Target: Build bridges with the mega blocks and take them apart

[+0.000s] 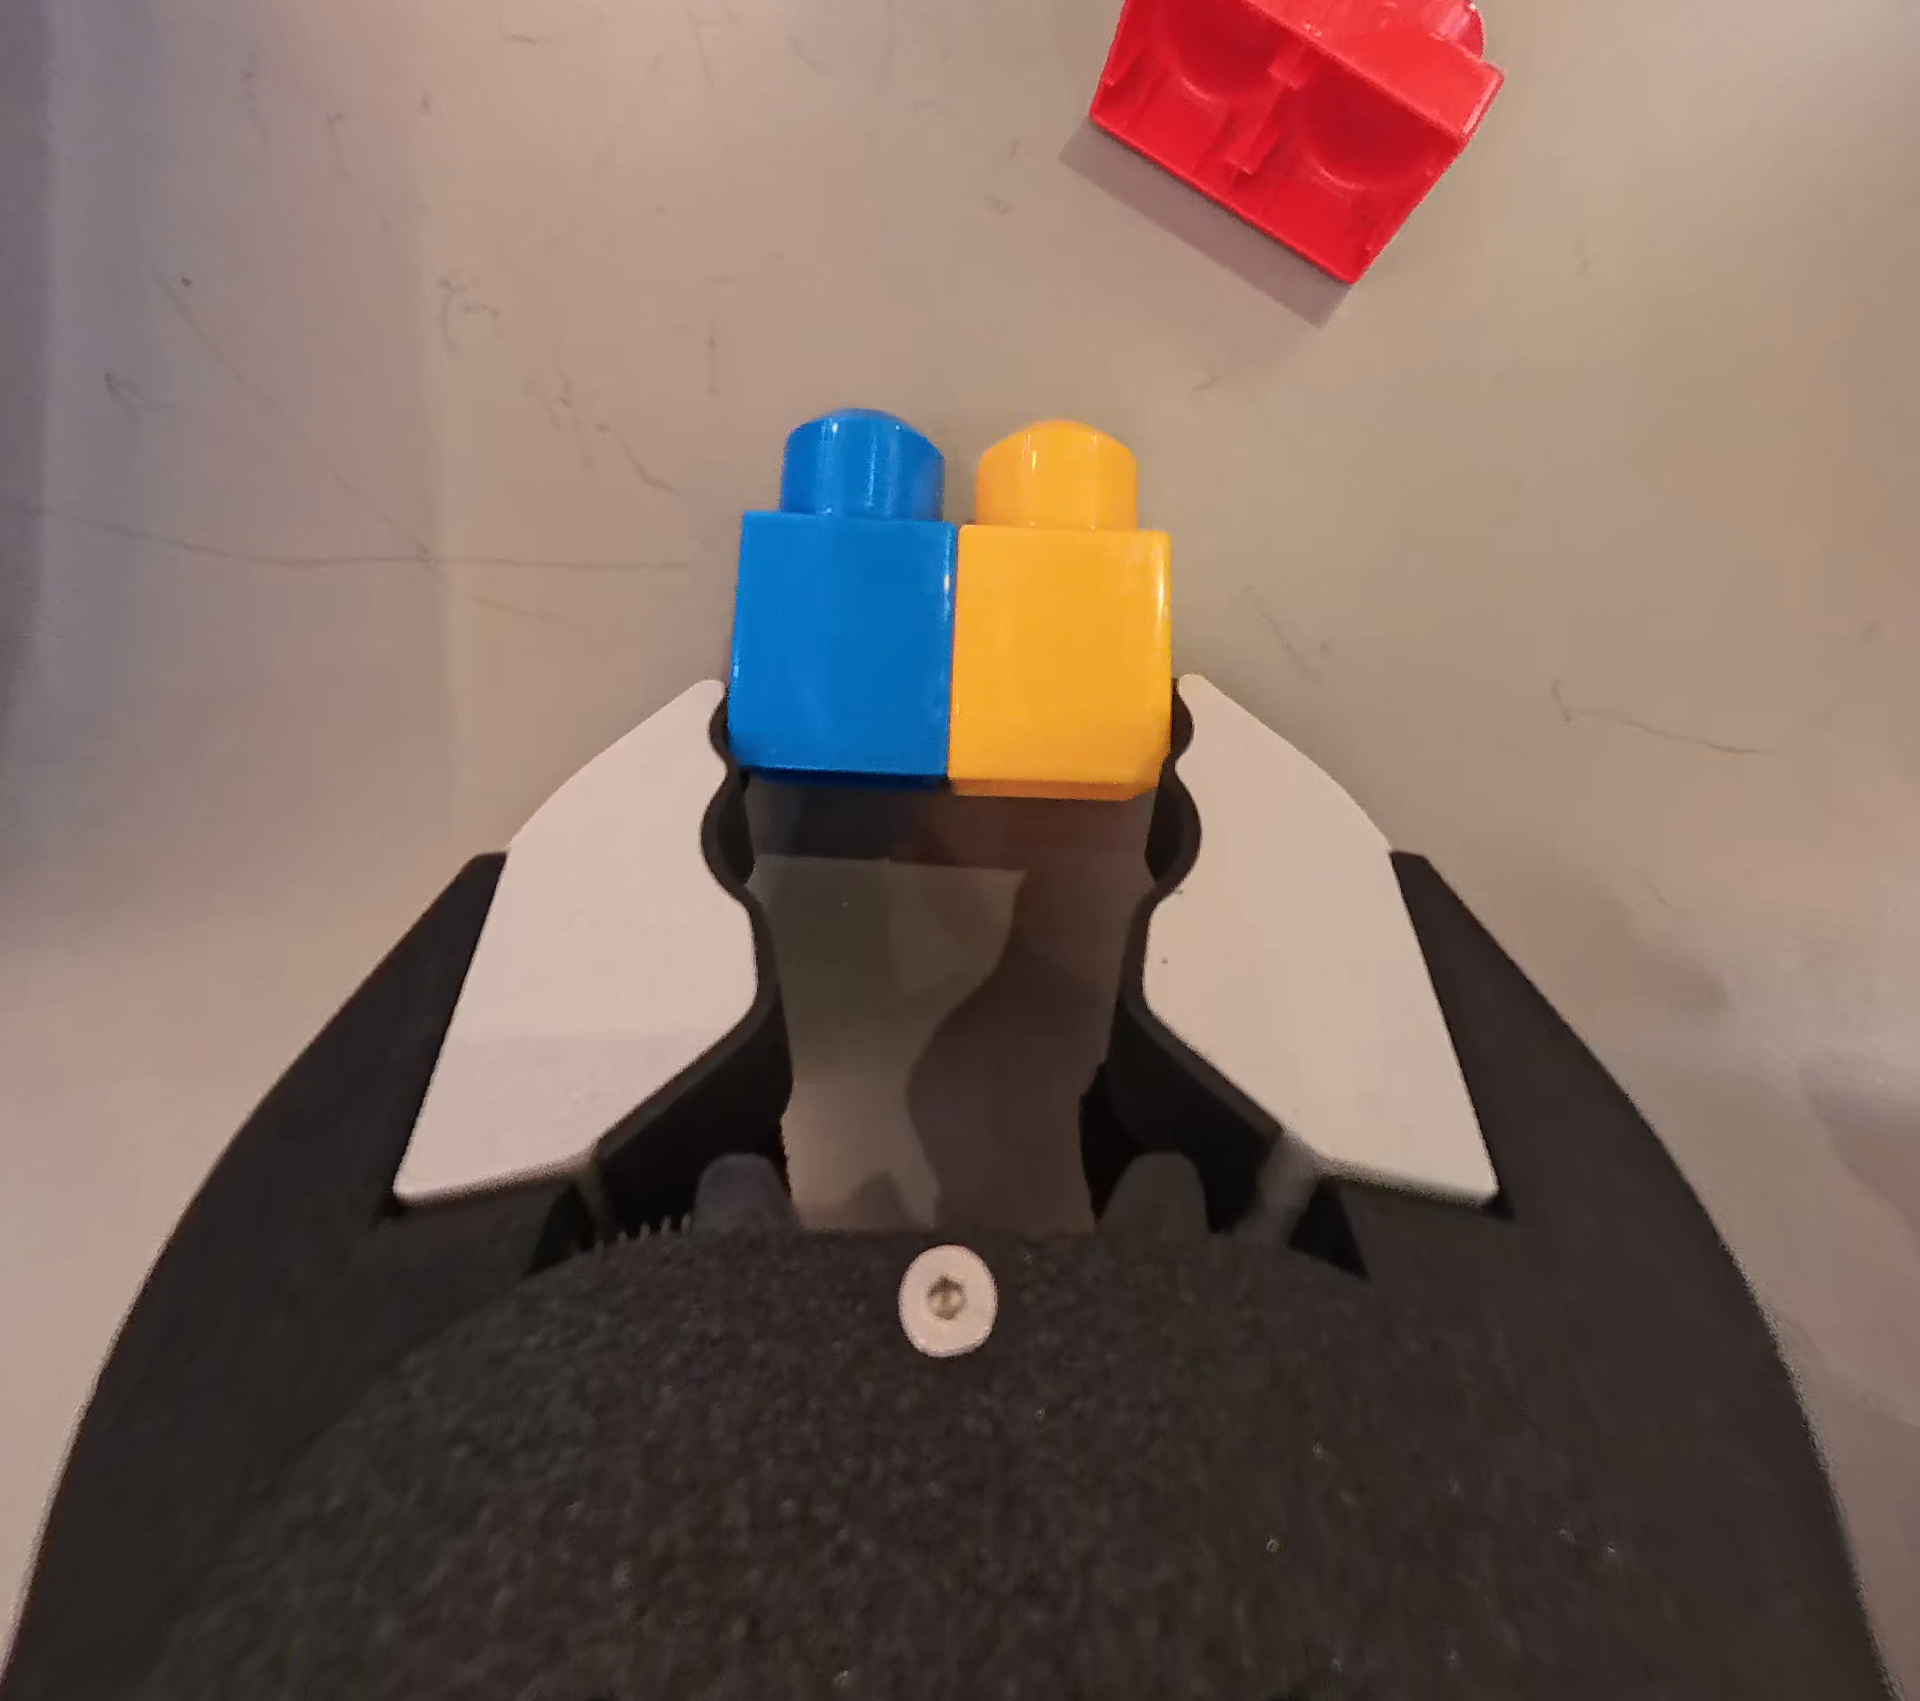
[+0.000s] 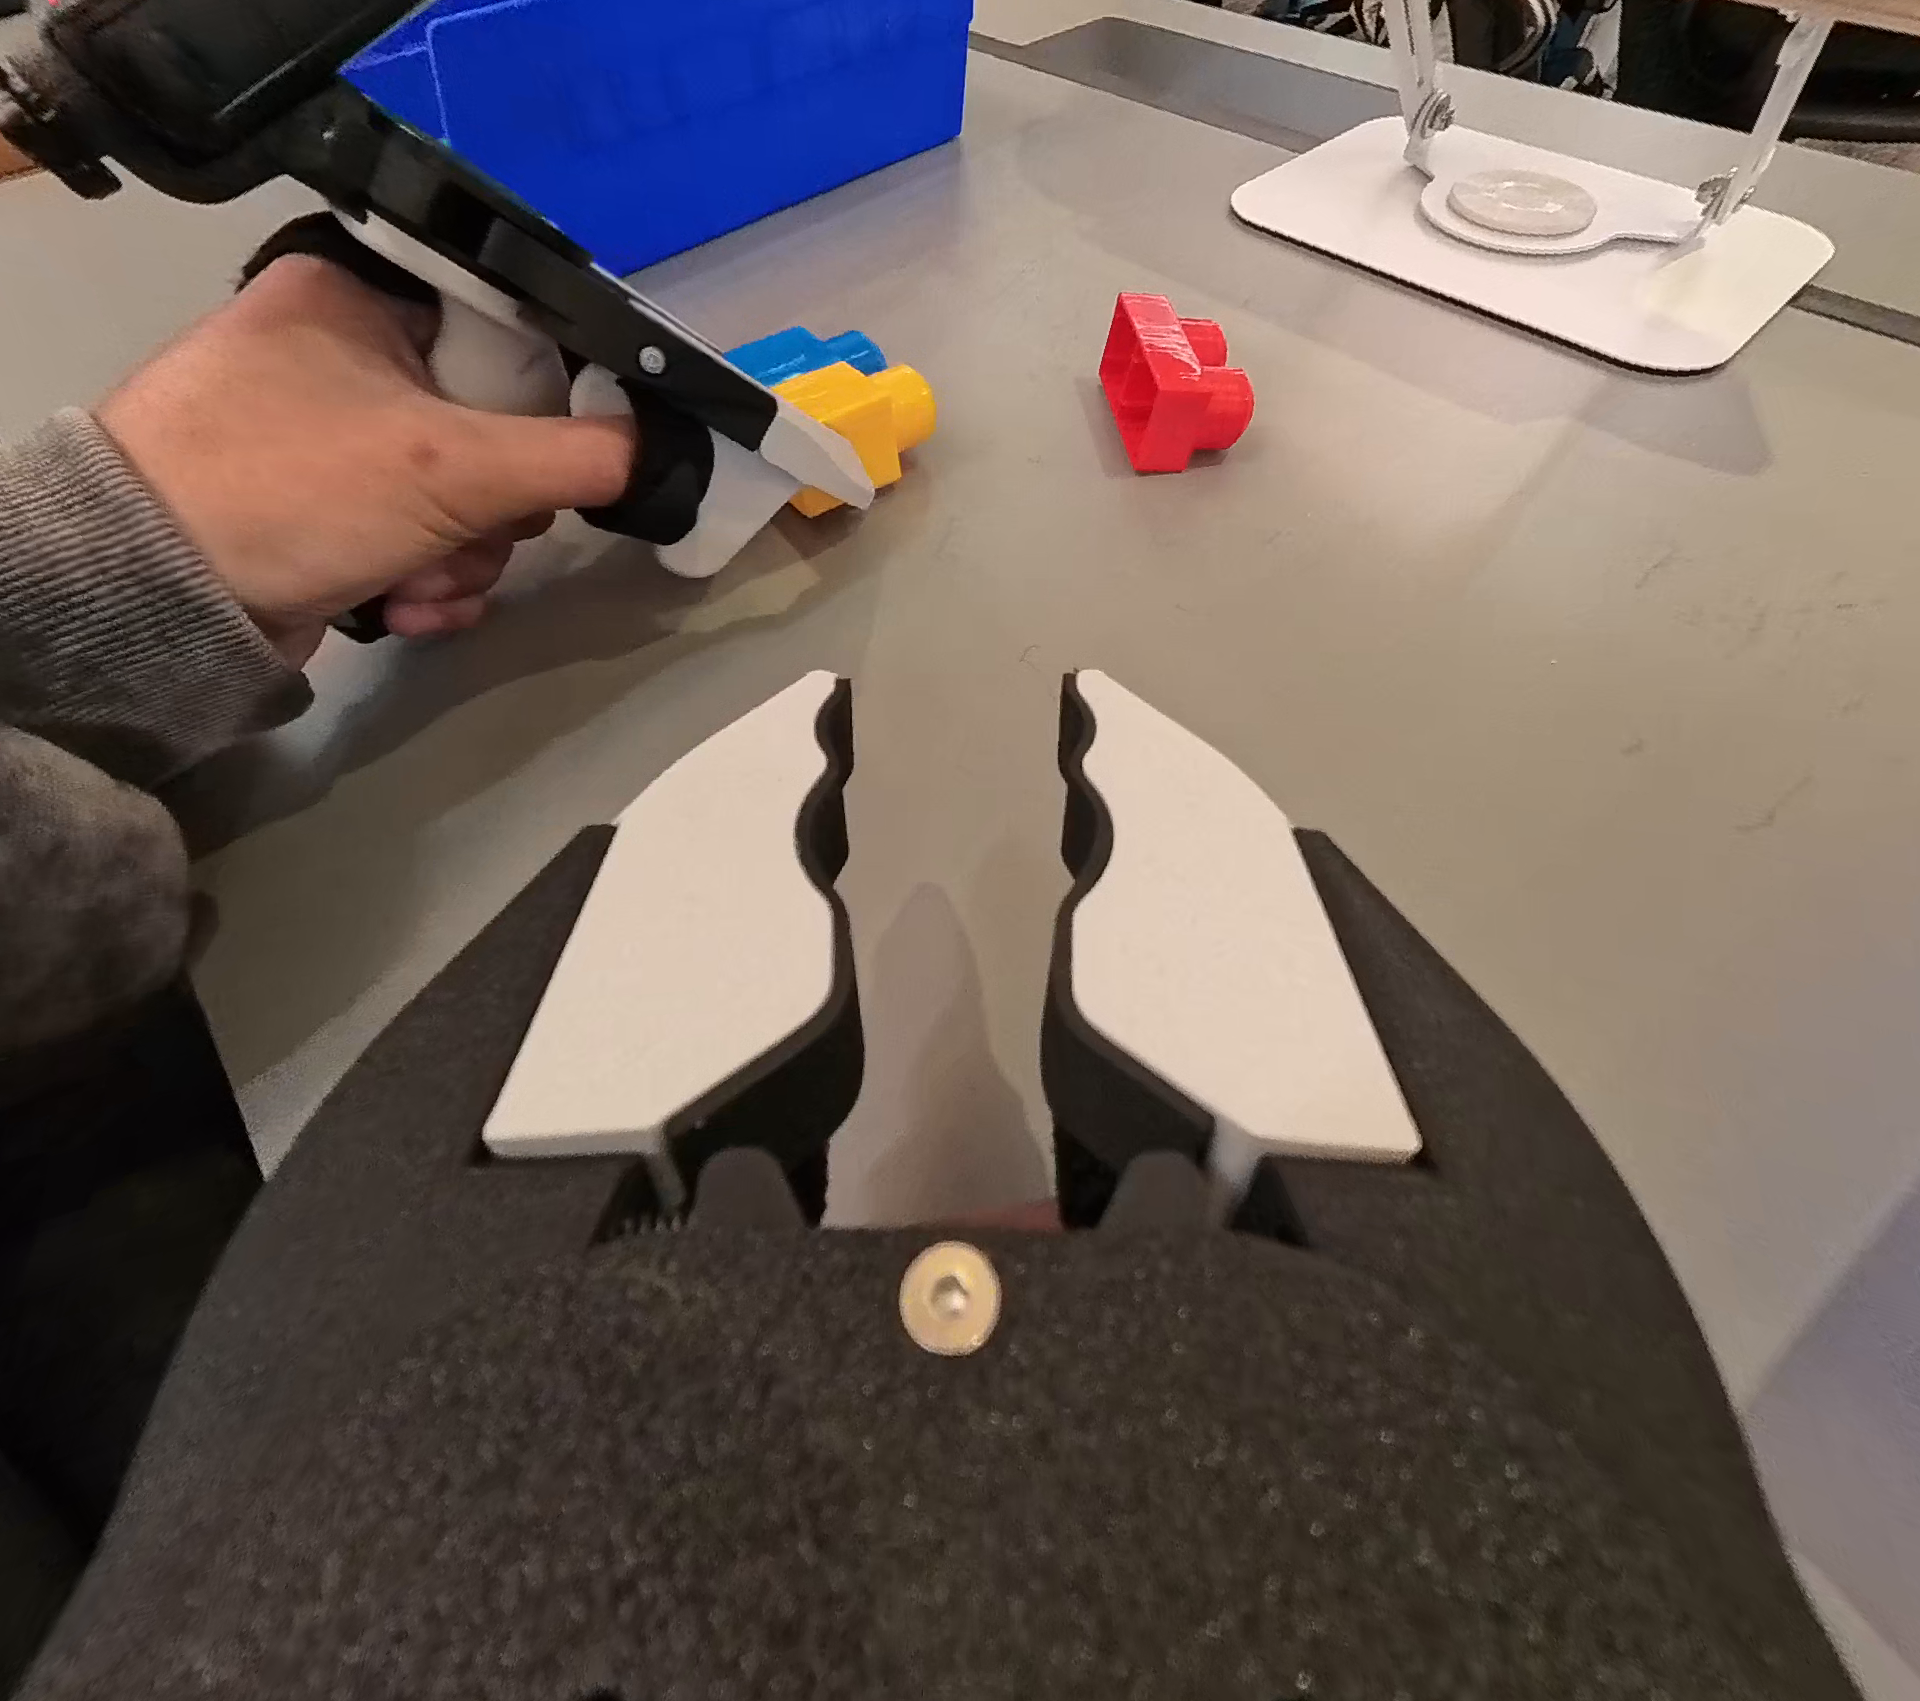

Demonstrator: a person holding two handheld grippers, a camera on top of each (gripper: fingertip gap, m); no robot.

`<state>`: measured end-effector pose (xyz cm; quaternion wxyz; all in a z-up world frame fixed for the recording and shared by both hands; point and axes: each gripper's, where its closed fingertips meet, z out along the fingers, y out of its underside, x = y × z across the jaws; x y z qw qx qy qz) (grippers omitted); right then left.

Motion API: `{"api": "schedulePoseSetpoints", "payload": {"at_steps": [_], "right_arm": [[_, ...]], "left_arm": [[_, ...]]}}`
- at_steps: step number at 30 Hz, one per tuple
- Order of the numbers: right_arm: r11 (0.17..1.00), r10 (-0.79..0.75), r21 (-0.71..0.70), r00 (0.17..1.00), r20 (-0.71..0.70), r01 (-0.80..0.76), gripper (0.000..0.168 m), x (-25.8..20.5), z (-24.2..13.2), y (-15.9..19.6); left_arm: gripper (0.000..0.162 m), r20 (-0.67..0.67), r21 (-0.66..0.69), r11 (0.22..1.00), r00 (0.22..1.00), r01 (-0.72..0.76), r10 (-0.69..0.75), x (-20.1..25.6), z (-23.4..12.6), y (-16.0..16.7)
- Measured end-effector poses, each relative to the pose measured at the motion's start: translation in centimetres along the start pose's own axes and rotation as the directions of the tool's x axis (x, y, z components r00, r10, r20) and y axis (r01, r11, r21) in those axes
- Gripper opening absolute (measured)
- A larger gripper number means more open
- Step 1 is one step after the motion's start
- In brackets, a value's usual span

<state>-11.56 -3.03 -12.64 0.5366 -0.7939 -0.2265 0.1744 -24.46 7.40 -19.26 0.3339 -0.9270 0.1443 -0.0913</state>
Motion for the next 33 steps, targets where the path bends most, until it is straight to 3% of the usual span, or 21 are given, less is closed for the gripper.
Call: {"api": "schedulePoseSetpoints", "payload": {"at_steps": [6, 13, 18, 21, 24, 26, 29, 33], "right_arm": [[1.0, -0.005, -0.002, 1.0, -0.006, 0.005, 0.038, 0.0, 0.0, 0.0], [0.998, 0.062, 0.004, 0.997, 0.035, -0.062, 0.04, 0.8, -0.1, -0.3], [1.0, 0.029, -0.006, 0.984, 0.176, -0.028, 0.05, 1.6, 0.5, -2.8], [0.982, -0.135, -0.077, 0.931, 0.34, 0.17, 0.056, 1.5, 0.0, -5.4], [0.884, -0.373, -0.152, 0.862, 0.344, 0.443, 0.064, 3.3, -0.5, -9.1], [0.826, -0.462, -0.12, 0.784, 0.414, 0.55, 0.063, 4.0, 0.3, -11.4], [0.697, -0.532, -0.175, 0.665, 0.524, 0.695, 0.069, 6.7, 3.6, -10.8], [0.528, -0.609, -0.147, 0.494, 0.62, 0.836, 0.07, 8.4, 9.0, -7.7]], "left_arm": [[0.075, -0.037, 0.062, 0.997, 0.998, -0.04, 0.043, -0.1, -1.3, -0.8], [0.075, -0.07, 0.205, 0.933, 0.946, -0.297, 0.317, 0.2, -4.9, -2.9], [0.075, -0.138, 0.25, 0.877, 0.881, -0.411, 0.452, -0.2, -6.8, -1.8], [0.075, -0.219, 0.272, 0.869, 0.853, -0.412, 0.473, -0.2, -7.8, -0.5], [0.075, -0.242, 0.279, 0.862, 0.838, -0.423, 0.489, -0.6, -7.9, 0.9], [0.075, -0.27, 0.284, 0.868, 0.835, -0.407, 0.48, -0.7, -7.8, 1.7], [0.075, -0.317, 0.294, 0.876, 0.826, -0.383, 0.467, -0.4, -7.9, 2.6], [0.075, -0.341, 0.303, 0.872, 0.811, -0.383, 0.475, -0.1, -7.9, 3.2]]}}
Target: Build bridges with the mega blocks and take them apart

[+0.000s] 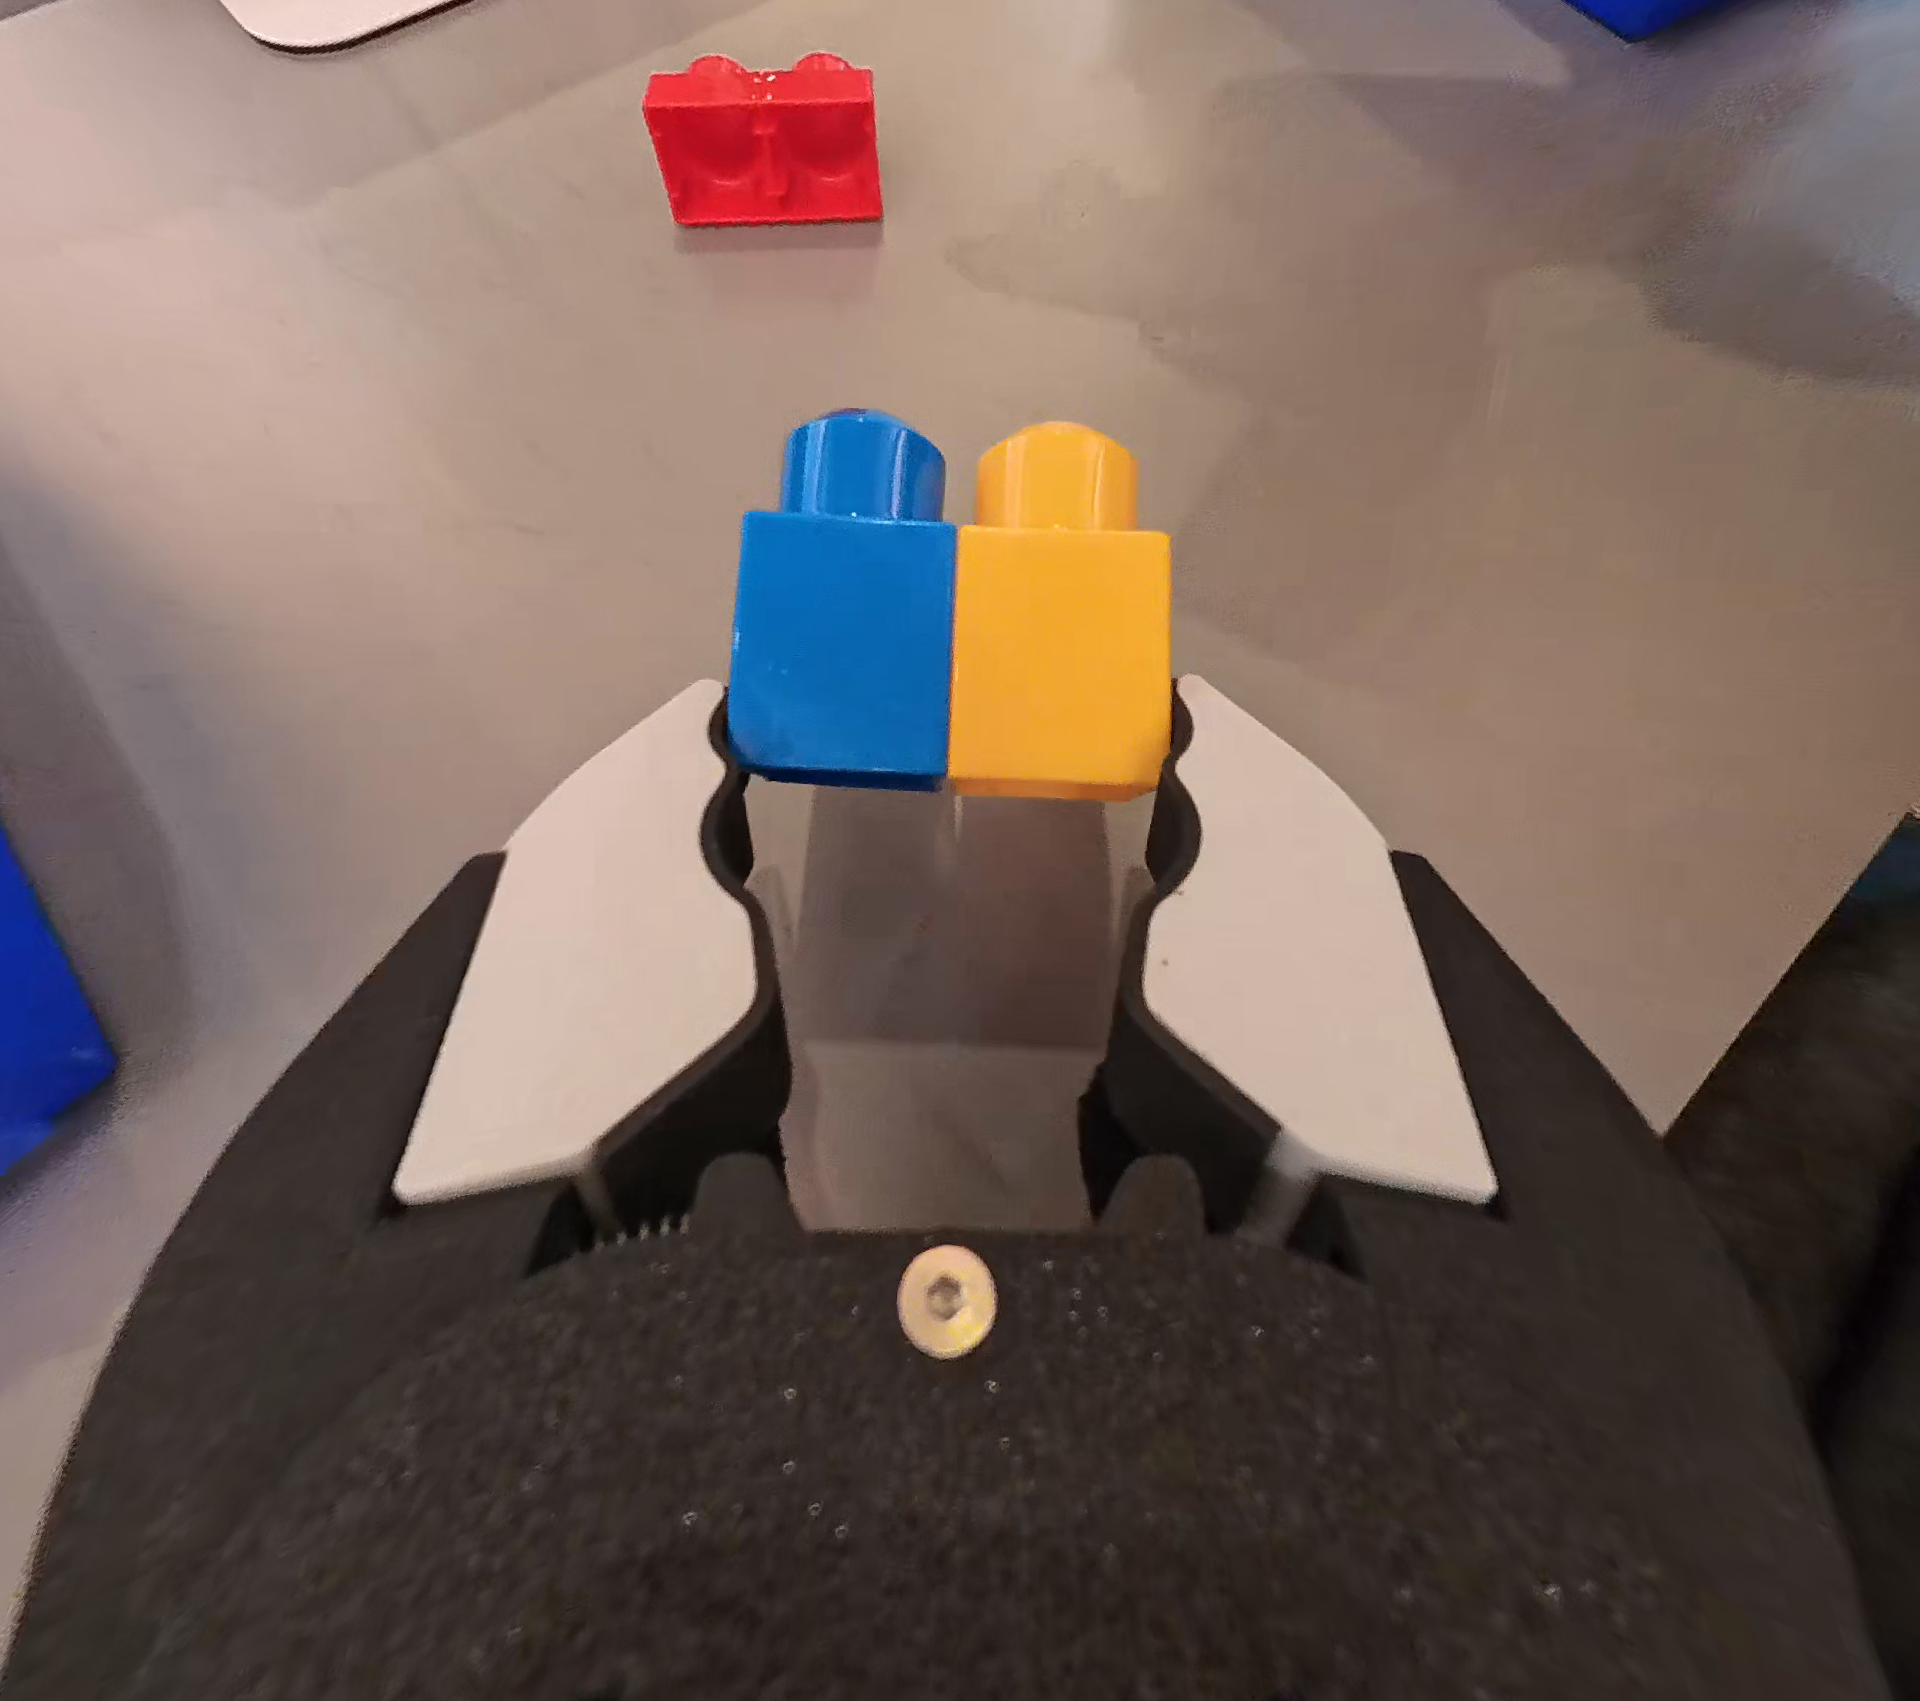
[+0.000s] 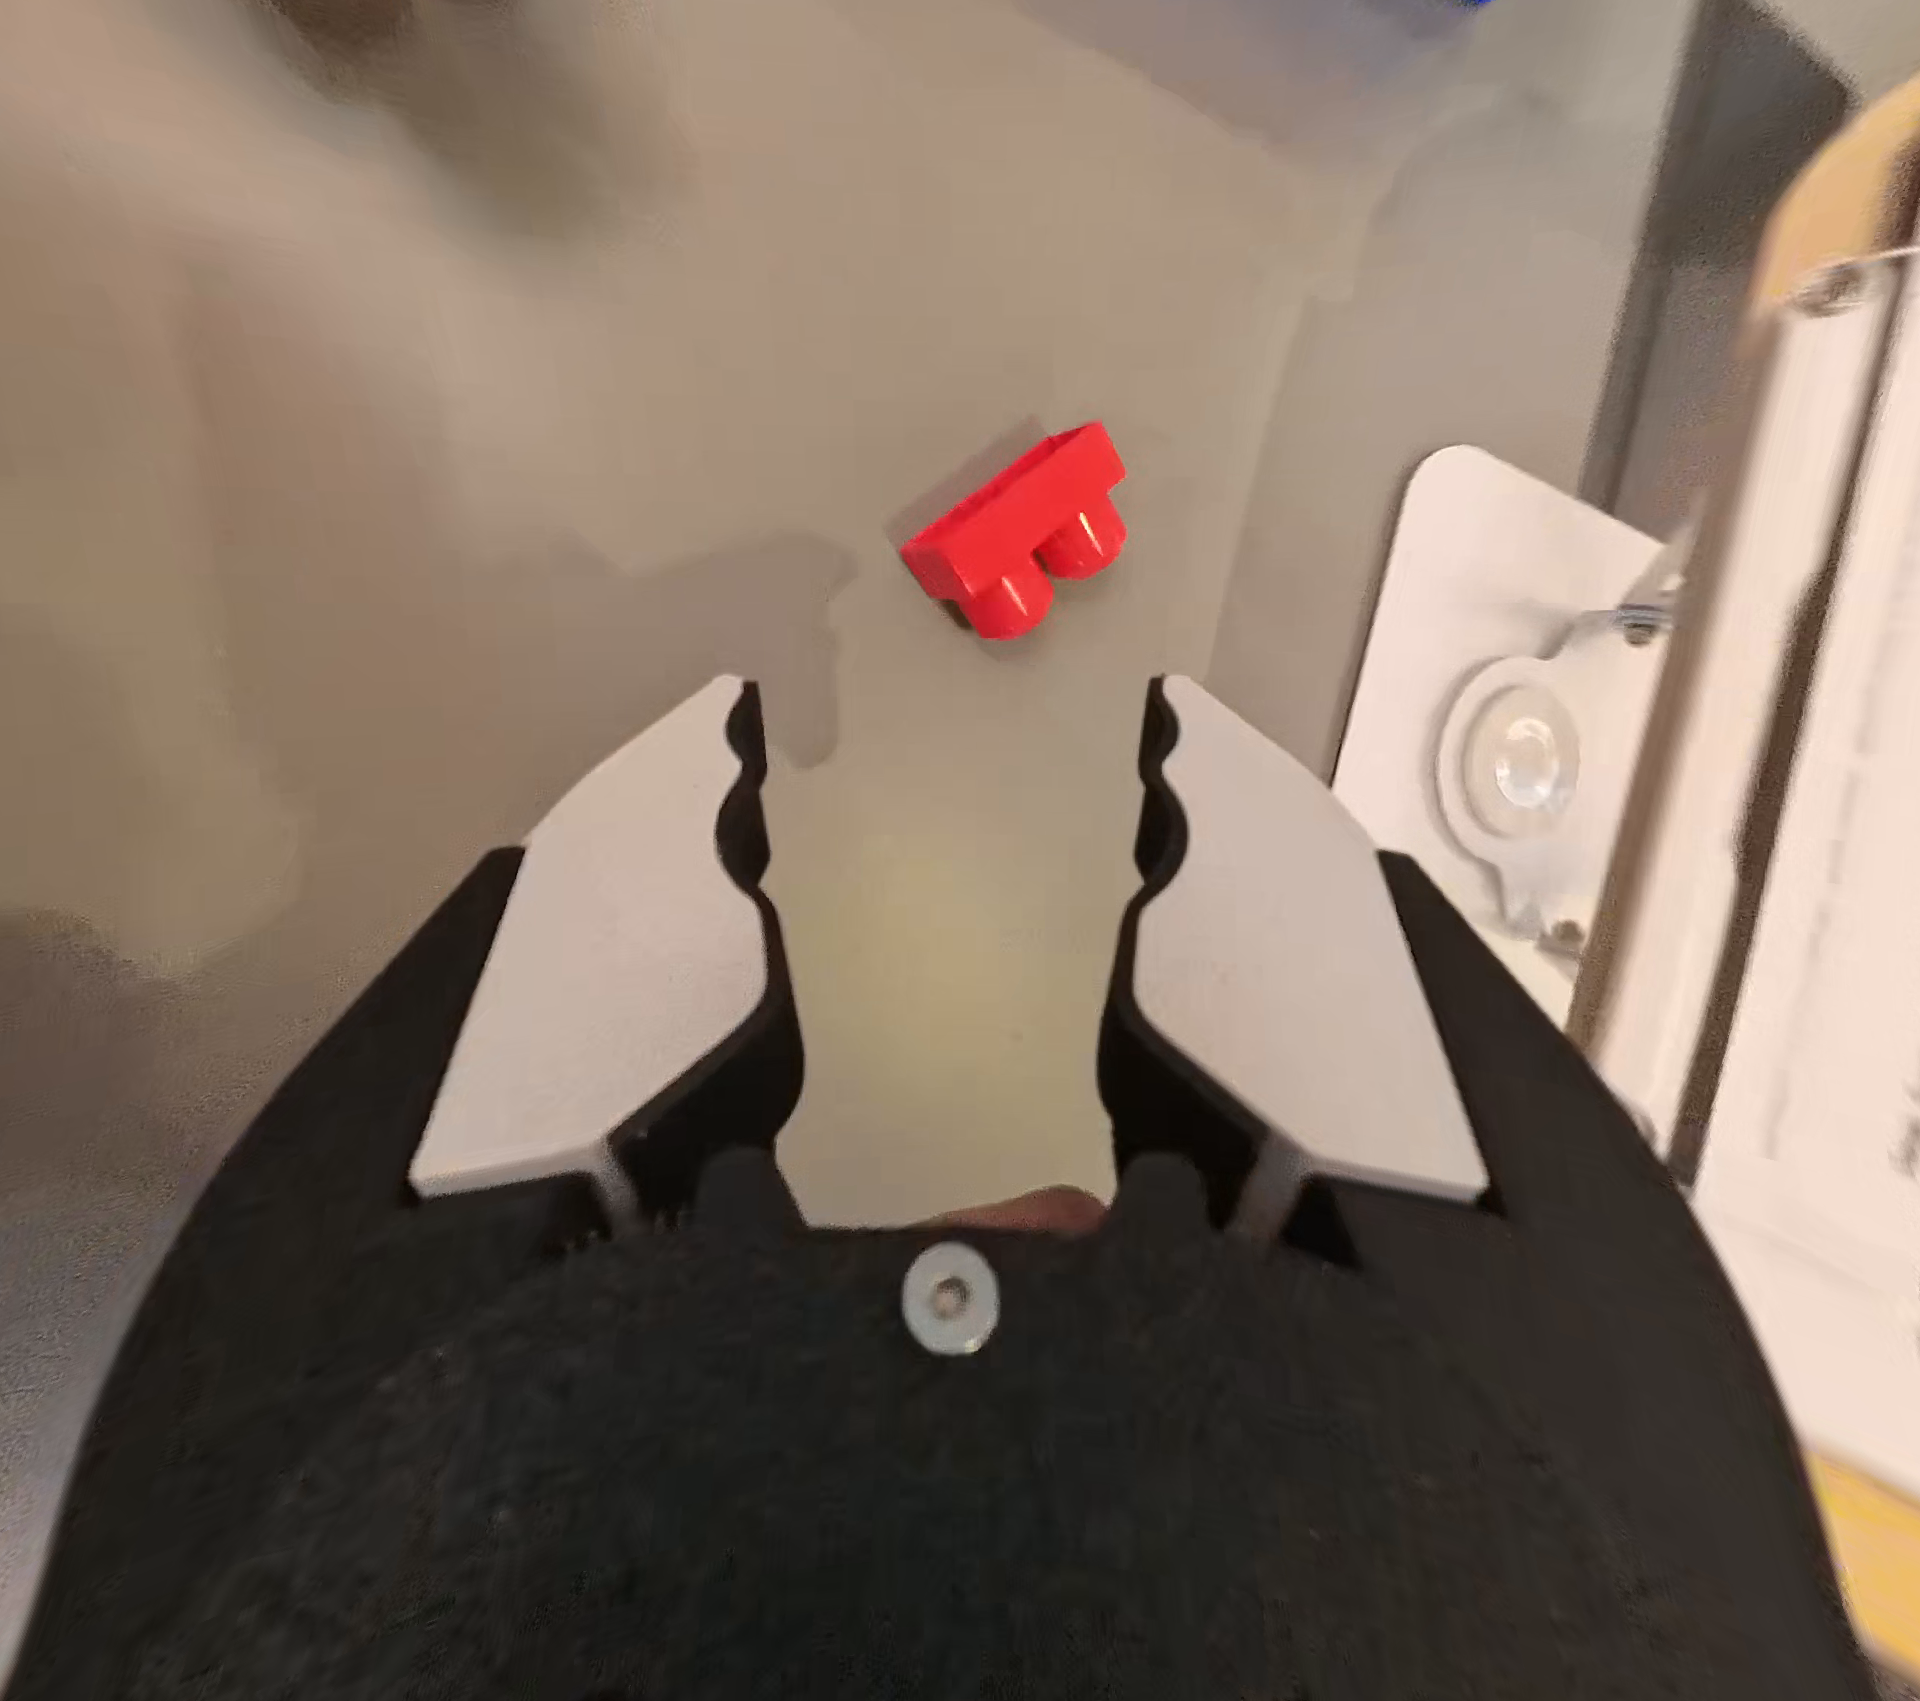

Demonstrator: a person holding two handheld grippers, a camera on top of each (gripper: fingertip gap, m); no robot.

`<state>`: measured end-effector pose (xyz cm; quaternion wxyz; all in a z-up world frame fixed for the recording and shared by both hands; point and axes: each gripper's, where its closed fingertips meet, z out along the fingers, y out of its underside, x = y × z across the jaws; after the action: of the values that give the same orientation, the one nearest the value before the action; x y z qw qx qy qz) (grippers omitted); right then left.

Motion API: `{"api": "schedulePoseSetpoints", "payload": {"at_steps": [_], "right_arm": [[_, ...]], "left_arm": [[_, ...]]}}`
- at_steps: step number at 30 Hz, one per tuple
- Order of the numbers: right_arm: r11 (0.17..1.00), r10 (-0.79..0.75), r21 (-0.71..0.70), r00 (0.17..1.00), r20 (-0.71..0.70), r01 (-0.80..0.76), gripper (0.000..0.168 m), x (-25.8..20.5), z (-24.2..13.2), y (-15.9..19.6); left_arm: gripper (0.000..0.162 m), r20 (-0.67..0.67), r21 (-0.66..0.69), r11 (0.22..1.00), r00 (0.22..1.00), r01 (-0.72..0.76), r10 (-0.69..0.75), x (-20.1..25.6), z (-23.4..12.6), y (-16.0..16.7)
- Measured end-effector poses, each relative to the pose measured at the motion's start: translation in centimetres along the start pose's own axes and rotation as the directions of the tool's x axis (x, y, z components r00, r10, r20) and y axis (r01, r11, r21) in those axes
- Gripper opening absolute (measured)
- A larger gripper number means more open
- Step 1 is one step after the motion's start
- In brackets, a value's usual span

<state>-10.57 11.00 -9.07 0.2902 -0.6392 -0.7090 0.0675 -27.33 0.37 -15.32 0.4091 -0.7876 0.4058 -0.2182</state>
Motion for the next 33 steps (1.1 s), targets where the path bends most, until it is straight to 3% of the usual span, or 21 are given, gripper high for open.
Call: {"api": "schedulePoseSetpoints", "payload": {"at_steps": [7, 14, 19, 25, 33], "right_arm": [[0.99, -0.106, -0.087, 0.991, 0.077, 0.112, 0.067, 3.3, 9.0, 3.4], [0.96, -0.271, -0.028, 0.947, 0.174, 0.28, 0.061, 2.7, 11.4, 2.0], [0.951, -0.302, 0.003, 0.926, 0.228, 0.309, 0.061, 2.5, 12.5, 0.7], [0.958, -0.273, -0.041, 0.947, 0.169, 0.283, 0.061, 2.1, 11.1, -0.2], [0.946, -0.308, -0.159, 0.937, -0.162, 0.283, 0.06, 1.4, 2.2, -1.8]], "left_arm": [[0.075, -0.02, 0.004, 1.0, 1.0, -0.001, 0.001, -0.3, -0.3, -0.3], [0.075, -0.066, -0.031, 0.999, 0.997, 0.024, -0.026, -0.8, 0.3, 0.7], [0.075, -0.076, -0.066, 0.998, 0.997, 0.009, -0.014, -1.3, 1.3, 0.9], [0.075, -0.071, -0.056, 0.998, 0.997, -0.039, 0.035, -2.3, 1.8, -0.6], [0.075, 0.0, 0.029, 0.964, 0.964, -0.265, 0.265, -4.2, 2.3, -6.0]]}}
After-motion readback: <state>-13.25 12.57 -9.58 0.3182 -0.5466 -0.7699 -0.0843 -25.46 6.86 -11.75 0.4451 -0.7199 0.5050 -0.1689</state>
